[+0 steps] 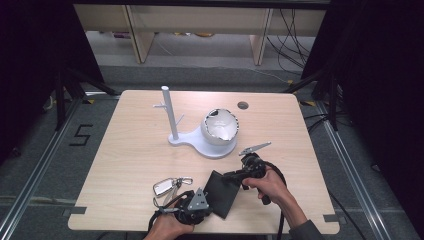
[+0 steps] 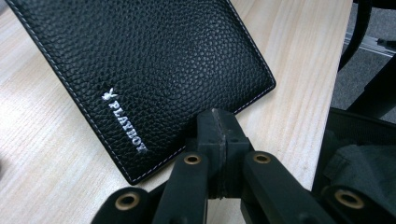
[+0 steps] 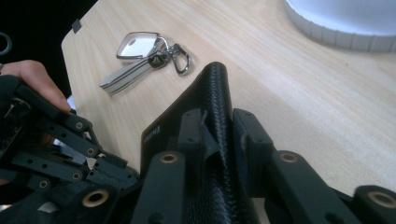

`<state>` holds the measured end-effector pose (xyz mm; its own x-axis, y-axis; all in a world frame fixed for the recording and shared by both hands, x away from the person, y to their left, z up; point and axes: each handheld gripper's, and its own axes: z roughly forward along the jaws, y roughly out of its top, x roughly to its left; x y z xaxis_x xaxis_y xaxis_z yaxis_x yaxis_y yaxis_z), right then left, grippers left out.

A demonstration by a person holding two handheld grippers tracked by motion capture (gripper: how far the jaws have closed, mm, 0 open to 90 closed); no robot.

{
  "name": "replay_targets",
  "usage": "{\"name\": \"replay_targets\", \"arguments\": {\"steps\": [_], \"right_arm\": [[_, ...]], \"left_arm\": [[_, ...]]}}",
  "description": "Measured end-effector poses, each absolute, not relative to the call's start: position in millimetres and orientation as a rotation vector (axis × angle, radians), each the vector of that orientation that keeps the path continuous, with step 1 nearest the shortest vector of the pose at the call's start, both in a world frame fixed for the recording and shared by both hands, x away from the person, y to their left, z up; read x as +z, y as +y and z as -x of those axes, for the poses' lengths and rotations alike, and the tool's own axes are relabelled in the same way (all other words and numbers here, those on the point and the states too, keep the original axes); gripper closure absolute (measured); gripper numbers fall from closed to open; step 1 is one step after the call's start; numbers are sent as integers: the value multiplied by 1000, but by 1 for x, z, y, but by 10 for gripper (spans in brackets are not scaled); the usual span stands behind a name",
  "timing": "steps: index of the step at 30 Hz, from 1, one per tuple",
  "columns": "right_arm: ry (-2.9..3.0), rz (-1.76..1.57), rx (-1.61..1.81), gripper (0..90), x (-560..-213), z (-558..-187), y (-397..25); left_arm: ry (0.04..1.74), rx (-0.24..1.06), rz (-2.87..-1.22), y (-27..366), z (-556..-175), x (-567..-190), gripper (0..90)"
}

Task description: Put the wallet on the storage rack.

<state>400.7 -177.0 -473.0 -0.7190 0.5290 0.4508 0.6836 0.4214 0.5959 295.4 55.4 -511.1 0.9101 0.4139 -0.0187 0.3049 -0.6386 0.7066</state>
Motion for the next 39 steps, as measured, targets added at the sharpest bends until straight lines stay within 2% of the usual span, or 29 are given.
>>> {"name": "replay_targets", "arguments": {"steps": [4,10,17,27,39], "right_arm": [[-2499,1039,-1205,797,-469,-397,-176],[-2492,1010,-1222,817,-463,-392,-173],[-2534,941,-1267,826,-454,-388,-170],[-2603,917,-1347,834,-426,-390,-173],[-2640,954,-1448,835,-380,-407,-181]], "left_arm": [[509,186,-2312,56,-295,-511,888],[520,174,-2299,57,-293,-509,805],[536,188,-2261,74,-290,-488,590],[634,214,-2270,108,-285,-482,395],[723,234,-2238,137,-276,-476,334]]}}
